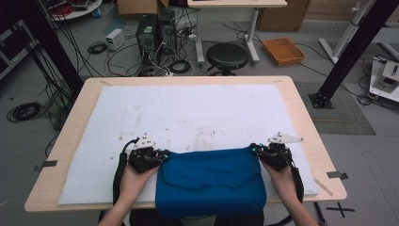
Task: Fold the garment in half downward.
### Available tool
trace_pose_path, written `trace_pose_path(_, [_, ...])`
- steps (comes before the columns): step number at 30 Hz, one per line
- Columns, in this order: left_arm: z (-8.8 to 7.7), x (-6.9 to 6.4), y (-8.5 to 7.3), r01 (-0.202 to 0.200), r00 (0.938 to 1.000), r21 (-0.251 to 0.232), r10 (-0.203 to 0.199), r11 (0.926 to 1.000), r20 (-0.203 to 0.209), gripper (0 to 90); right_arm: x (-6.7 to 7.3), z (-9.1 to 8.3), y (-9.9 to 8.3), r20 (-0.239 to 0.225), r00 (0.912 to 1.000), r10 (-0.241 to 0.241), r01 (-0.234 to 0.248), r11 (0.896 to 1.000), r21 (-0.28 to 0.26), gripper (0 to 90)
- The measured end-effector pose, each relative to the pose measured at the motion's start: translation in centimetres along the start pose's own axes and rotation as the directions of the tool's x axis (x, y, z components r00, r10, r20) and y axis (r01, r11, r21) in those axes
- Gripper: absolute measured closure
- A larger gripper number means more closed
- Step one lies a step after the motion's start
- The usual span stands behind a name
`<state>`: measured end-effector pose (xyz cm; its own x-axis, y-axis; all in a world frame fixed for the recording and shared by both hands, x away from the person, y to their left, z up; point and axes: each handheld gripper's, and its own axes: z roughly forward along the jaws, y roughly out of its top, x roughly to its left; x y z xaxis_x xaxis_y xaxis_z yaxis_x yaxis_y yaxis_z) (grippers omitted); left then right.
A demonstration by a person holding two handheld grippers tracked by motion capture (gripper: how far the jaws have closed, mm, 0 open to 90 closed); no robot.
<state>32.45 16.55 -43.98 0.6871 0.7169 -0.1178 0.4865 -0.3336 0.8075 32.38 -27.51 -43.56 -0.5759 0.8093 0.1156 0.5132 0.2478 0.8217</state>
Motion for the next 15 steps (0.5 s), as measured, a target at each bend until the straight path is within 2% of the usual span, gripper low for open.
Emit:
trace_pose_path(1, [0.1, 0.4, 0.5, 0.004, 1.0, -0.004, -0.004, 1.0, -0.001, 84.3, -0.5, 0.6, 0.7, 0.003, 0.9999, 0.01, -0.009, 1.0, -0.013, 87.3])
trace_pose_path(2, [0.3, 0.9, 1.0, 0.005, 1.0, -0.002, -0.005, 1.0, -0.001, 84.3, -0.5, 0.6, 0.7, 0.003, 0.9999, 0.01, -0.009, 1.0, -0.013, 87.3])
trace_pose_path(5, [1.1, 2.2, 2.7, -0.014, 0.9998, -0.001, 0.014, 0.9999, -0.016, 84.2, -1.2, 1.5, 2.0, 0.022, 0.9998, 0.005, -0.005, 1.0, -0.022, 87.3])
trace_pose_path(7, [1.6, 3.1, 3.4, 0.002, 0.9999, -0.006, -0.002, 1.0, -0.017, 84.2, -1.9, 2.4, 3.4, 0.046, 0.9989, -0.008, 0.009, 1.0, -0.022, 87.2])
trace_pose_path(8, [1.9, 3.6, 3.8, 0.009, 0.9996, -0.001, -0.009, 1.0, -0.026, 84.2, -1.9, 2.4, 3.4, 0.046, 0.9989, -0.008, 0.009, 1.0, -0.022, 87.2])
trace_pose_path(9, [2.6, 4.5, 4.4, 0.014, 0.999, 0.003, -0.014, 0.9999, -0.043, 84.2, -2.5, 3.1, 4.2, 0.046, 0.9989, 0.0, 0.001, 1.0, -0.024, 87.2])
trace_pose_path(10, [2.6, 4.5, 4.4, 0.014, 0.999, 0.003, -0.014, 0.9999, -0.043, 84.2, -2.5, 3.1, 4.2, 0.046, 0.9989, 0.0, 0.001, 1.0, -0.024, 87.2])
trace_pose_path(11, [2.9, 5.0, 4.7, 0.014, 0.9983, 0.009, -0.013, 0.9999, -0.057, 84.1, -2.9, 3.7, 4.9, 0.049, 0.9986, 0.021, -0.02, 1.0, -0.024, 87.1])
trace_pose_path(15, [3.9, 6.4, 5.4, 0.038, 0.9958, 0.013, -0.037, 0.9992, -0.084, 84.1, -3.5, 4.8, 5.7, 0.054, 0.9983, 0.021, -0.02, 1.0, -0.018, 87.2])
